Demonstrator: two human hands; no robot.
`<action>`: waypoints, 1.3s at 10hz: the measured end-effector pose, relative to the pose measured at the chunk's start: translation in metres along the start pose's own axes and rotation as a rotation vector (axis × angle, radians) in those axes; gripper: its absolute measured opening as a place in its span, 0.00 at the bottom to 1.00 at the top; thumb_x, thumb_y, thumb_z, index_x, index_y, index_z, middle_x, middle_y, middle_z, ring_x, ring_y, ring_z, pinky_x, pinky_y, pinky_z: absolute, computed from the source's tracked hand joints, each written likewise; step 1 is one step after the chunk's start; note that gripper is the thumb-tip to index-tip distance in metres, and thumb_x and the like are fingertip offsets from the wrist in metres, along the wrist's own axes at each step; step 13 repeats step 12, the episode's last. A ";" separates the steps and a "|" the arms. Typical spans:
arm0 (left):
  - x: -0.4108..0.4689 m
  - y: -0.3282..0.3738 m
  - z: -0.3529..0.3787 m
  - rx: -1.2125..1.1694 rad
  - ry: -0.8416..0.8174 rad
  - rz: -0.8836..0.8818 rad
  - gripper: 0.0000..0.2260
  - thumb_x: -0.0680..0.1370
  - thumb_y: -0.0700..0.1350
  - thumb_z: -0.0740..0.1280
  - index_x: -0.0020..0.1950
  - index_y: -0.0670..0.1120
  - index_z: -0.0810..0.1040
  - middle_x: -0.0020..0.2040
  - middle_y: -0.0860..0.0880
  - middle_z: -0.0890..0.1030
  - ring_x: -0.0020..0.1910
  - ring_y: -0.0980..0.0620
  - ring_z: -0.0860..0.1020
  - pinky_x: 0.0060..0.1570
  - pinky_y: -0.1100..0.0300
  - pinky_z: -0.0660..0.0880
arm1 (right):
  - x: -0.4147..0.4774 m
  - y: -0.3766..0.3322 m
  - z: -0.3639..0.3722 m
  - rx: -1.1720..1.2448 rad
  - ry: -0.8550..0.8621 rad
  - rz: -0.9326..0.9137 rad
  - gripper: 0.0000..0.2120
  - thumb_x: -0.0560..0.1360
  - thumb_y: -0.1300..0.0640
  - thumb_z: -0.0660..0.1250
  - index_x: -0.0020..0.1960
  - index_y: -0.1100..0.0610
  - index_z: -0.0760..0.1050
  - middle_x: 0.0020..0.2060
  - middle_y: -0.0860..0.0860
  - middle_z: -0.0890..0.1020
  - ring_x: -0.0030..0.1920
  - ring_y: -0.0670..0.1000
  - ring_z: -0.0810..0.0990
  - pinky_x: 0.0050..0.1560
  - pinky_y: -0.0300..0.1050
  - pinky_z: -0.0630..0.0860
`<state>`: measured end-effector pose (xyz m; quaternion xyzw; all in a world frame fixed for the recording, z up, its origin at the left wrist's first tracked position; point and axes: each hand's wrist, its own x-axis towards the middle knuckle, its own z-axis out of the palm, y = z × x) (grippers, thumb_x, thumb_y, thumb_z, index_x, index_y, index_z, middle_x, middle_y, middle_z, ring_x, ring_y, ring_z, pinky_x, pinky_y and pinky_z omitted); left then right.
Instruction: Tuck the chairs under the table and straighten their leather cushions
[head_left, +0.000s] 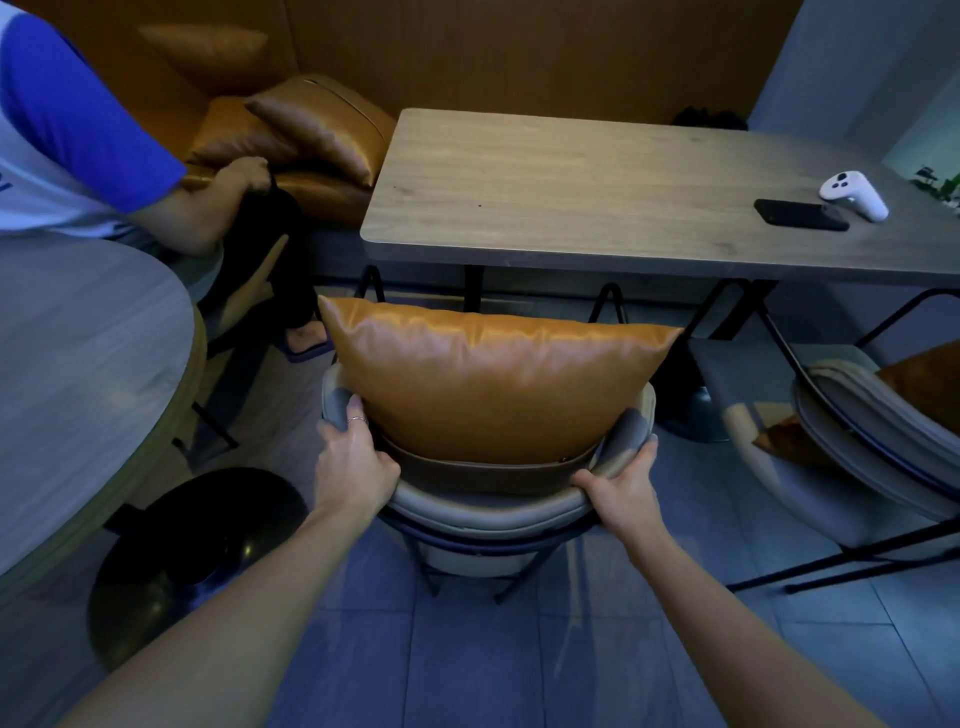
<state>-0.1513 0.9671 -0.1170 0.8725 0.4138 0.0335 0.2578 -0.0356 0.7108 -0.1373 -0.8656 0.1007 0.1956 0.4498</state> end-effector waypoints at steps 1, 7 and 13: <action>0.000 0.002 0.001 0.005 0.001 0.007 0.35 0.77 0.40 0.62 0.81 0.50 0.51 0.68 0.36 0.64 0.53 0.34 0.77 0.53 0.48 0.73 | 0.001 0.000 -0.002 -0.003 -0.004 0.009 0.58 0.73 0.54 0.75 0.83 0.50 0.32 0.79 0.66 0.61 0.74 0.69 0.67 0.72 0.63 0.69; 0.005 0.000 0.005 0.033 0.040 0.020 0.35 0.76 0.39 0.62 0.81 0.50 0.52 0.66 0.36 0.65 0.52 0.32 0.76 0.52 0.46 0.73 | 0.001 -0.004 -0.001 -0.039 -0.028 0.032 0.57 0.74 0.53 0.74 0.82 0.49 0.30 0.79 0.66 0.62 0.74 0.68 0.69 0.72 0.61 0.68; -0.015 0.040 -0.048 0.617 -0.071 0.168 0.17 0.79 0.53 0.56 0.54 0.46 0.81 0.59 0.43 0.78 0.59 0.41 0.74 0.50 0.51 0.70 | -0.046 -0.057 -0.034 -0.976 -0.002 -0.214 0.29 0.83 0.39 0.51 0.74 0.57 0.70 0.75 0.58 0.71 0.72 0.64 0.69 0.68 0.60 0.66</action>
